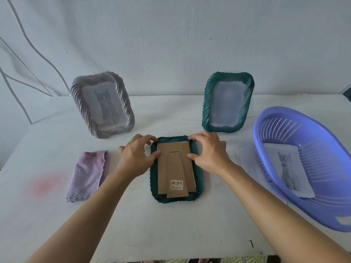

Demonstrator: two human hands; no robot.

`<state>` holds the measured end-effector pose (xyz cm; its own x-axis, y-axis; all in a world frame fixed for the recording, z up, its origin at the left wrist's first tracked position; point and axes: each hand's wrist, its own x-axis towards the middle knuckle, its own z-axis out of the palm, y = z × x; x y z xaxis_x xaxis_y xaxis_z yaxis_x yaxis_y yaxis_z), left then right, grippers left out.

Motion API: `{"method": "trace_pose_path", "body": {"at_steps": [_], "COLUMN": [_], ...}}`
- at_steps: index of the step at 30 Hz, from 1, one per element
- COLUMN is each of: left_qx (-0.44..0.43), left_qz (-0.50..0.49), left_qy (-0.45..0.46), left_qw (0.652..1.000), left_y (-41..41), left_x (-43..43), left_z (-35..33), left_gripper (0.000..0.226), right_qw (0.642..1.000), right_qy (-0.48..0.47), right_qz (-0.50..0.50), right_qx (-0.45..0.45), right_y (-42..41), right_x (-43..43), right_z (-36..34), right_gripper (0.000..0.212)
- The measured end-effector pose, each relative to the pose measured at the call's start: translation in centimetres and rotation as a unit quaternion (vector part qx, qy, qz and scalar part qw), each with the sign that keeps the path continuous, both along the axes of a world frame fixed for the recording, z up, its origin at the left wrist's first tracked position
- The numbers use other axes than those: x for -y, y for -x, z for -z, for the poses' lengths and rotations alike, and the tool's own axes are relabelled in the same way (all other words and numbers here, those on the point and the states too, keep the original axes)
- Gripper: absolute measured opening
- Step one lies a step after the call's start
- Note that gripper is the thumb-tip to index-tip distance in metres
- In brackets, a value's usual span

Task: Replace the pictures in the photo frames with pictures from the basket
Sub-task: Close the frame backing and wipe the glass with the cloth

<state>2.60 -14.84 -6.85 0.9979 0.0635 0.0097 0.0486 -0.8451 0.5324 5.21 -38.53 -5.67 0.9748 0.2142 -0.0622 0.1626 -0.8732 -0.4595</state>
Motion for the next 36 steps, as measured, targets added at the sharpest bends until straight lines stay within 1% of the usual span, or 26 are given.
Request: {"method": "trace_pose_path", "body": {"at_steps": [4, 7, 10, 14, 18, 22, 26, 28, 30, 32, 36], "left_qx": [-0.037, -0.024, -0.008, -0.033, -0.048, -0.055, -0.068, -0.05, -0.009, 0.038, 0.095], "left_qz": [0.015, 0.013, 0.002, 0.004, -0.019, -0.029, -0.015, -0.018, -0.027, -0.028, -0.022], "left_qy": [0.0, 0.0, 0.026, 0.044, 0.069, 0.074, 0.053, 0.069, 0.113, 0.139, 0.13], "left_qw": [0.999, 1.0, 1.0, 0.998, 0.996, 0.995, 0.996, 0.996, 0.993, 0.989, 0.987], "left_y": [-0.8, -0.9, -0.8, -1.0, -1.3, -1.5, -2.1, -1.9, -1.5, -0.9, -0.2], "left_x": [0.1, 0.5, 0.5, 0.4, 0.7, 0.6, 0.8, 0.7, 0.4, 0.3, 0.4], "left_z": [-0.4, -0.4, 0.0, 0.1, -0.1, 0.1, 0.0, 0.1, 0.6, 1.1, 2.2], "left_gripper": [0.036, 0.034, 0.031, 0.028, 0.022, 0.018, 0.011, 0.01, 0.01, 0.01, 0.015], "right_qw": [1.0, 1.0, 1.0, 1.0, 0.999, 0.999, 0.999, 0.999, 0.999, 0.999, 0.998], "right_qy": [0.004, -0.004, -0.014, -0.009, -0.007, -0.031, -0.035, -0.04, -0.042, -0.048, -0.067], "right_qz": [0.001, 0.001, 0.0, -0.005, 0.0, 0.014, 0.012, 0.012, 0.01, 0.008, 0.003], "right_qx": [-0.008, -0.006, -0.012, -0.028, -0.033, -0.038, -0.034, -0.027, -0.022, -0.018, 0.013], "right_y": [-0.2, -0.1, -0.3, -0.6, -0.7, -0.7, -0.7, -0.6, -0.6, -0.5, -0.1], "right_x": [0.1, 0.1, 0.1, 0.0, -0.2, -0.1, 0.0, 0.1, 0.2, 0.3, 0.6], "right_z": [0.0, 0.1, 0.0, -0.2, -0.2, 0.0, 0.1, 0.2, 0.2, 0.4, 1.0], "right_gripper": [0.054, 0.053, 0.051, 0.053, 0.054, 0.049, 0.047, 0.043, 0.037, 0.035, 0.036]}}
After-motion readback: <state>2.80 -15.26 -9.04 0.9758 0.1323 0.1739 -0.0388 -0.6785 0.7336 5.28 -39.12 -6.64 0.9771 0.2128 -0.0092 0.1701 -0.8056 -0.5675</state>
